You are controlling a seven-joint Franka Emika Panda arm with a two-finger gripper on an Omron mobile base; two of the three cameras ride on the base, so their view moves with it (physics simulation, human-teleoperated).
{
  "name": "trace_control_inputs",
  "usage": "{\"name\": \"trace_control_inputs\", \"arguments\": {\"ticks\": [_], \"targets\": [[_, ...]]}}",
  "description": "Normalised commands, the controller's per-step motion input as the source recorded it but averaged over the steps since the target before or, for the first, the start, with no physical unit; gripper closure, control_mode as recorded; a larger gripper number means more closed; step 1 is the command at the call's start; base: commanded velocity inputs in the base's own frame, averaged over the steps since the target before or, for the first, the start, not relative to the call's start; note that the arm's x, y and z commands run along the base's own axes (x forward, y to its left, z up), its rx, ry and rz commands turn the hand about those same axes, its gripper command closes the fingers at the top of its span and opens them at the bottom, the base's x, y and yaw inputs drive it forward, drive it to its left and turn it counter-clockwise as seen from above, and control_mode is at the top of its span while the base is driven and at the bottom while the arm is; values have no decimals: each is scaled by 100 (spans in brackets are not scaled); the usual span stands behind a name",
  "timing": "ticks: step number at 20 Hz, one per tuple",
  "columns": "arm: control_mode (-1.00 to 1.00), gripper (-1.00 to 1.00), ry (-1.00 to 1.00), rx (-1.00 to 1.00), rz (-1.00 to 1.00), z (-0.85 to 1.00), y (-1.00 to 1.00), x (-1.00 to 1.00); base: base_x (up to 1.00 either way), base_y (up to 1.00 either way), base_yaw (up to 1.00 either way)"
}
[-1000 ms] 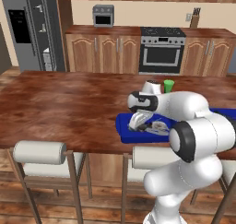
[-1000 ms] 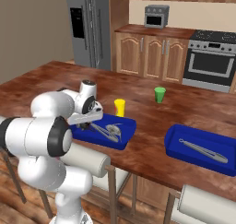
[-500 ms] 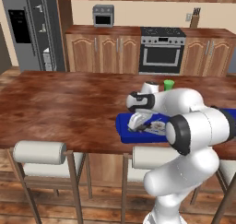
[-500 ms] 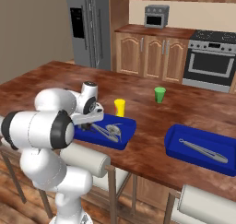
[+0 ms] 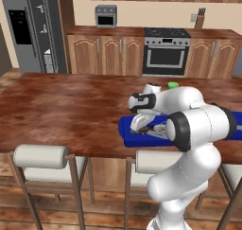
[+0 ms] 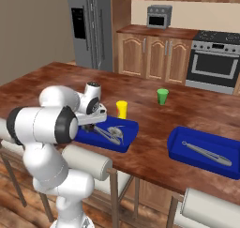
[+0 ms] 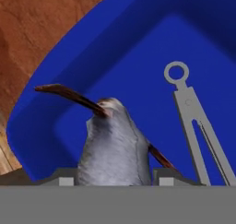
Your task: Gather the lemon wedge and cucumber from the fridge and place them on a tray on the dining counter. Then gather the fishs from the fridge and place them on the other tray.
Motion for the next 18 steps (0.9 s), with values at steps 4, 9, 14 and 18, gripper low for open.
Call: {"name": "trace_control_inputs", "arguments": {"ticks": [4,9,14,18], "targets": [[-100,-100,0,0,0,-7,0,14,0,0,0],[-100,-100,0,0,0,-7,0,16,0,0,0],[-100,-100,0,0,0,16,-1,-34,0,0,0],[-100,-100,-4,0,0,34,-6,-49,0,0,0]]}}
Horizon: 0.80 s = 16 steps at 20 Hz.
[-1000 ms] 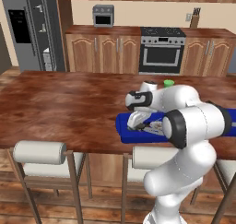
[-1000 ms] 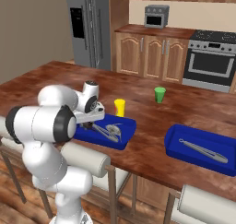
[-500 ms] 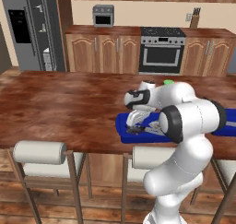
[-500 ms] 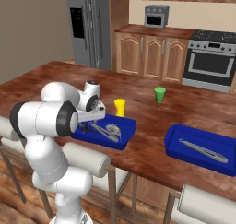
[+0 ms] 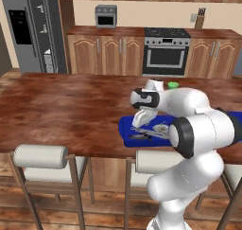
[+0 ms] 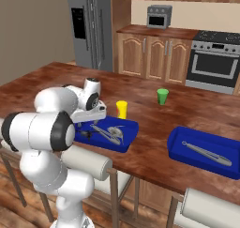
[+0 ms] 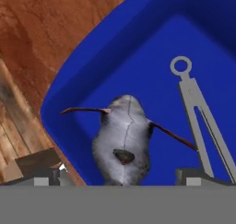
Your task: Gather the lemon wedge and cucumber from the fridge and place them on a tray on the dining counter. Then gather the fishs from the fridge and place them on the other tray.
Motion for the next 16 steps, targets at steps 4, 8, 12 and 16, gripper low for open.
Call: {"name": "trace_control_inputs", "arguments": {"ticks": [4,8,12,16], "targets": [[-100,-100,-3,0,0,28,-11,-10,0,0,0],[-100,-100,0,0,0,78,-10,-68,0,0,0],[-100,-100,-9,0,0,75,-11,-100,0,0,0],[-100,-100,-28,1,0,55,-15,-100,0,0,0]]}}
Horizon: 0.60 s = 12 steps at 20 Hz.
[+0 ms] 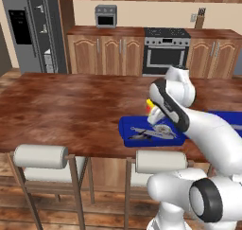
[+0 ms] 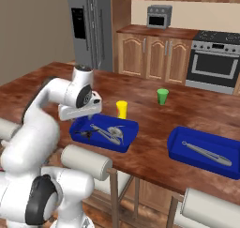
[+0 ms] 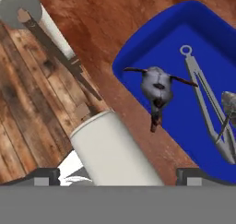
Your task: Gather the lemon wedge and cucumber from the fridge and place them on a tray on the dining counter. Then gather the fishs from the fridge and place them on the other tray.
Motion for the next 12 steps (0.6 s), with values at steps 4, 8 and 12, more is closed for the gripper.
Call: {"name": "trace_control_inputs", "arguments": {"ticks": [4,8,12], "targets": [[-100,-100,-39,5,-4,18,-36,-100,0,0,0],[-100,-100,-34,0,-9,0,-15,-94,0,0,0],[-100,-100,-22,0,-5,-1,-9,-68,0,0,0]]}}
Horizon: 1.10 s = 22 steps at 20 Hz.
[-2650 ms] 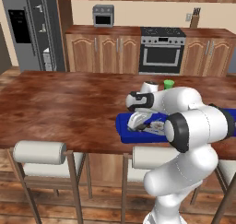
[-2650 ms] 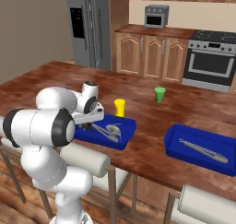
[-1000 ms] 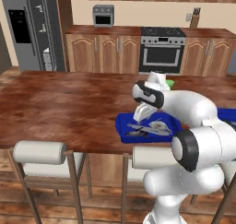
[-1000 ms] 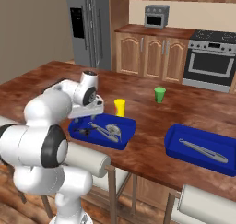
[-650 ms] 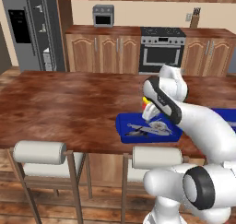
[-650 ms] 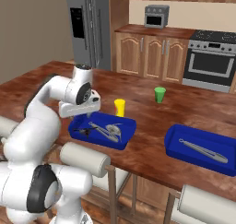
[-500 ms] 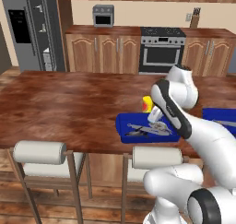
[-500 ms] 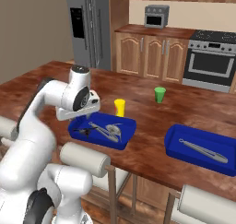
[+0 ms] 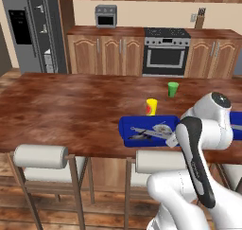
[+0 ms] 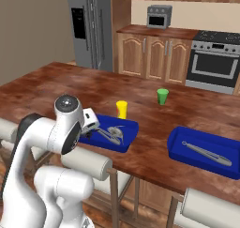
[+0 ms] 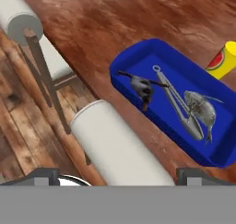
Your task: Gather the lemon wedge and cucumber from the fridge and place them on a tray on the dining counter. Then gather the fishs from the fridge and place them on the other tray.
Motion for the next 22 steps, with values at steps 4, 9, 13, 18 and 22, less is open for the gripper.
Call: {"name": "trace_control_inputs", "arguments": {"ticks": [4,9,13,18,22], "targets": [[100,-100,-8,0,-1,-2,-4,-36,-50,-1,0],[100,-100,0,0,0,0,0,0,-100,7,0],[100,-100,0,0,0,0,0,0,-59,76,-1],[100,-100,0,0,0,0,0,0,19,100,-14],[100,-100,0,0,0,0,0,0,42,100,-14]]}}
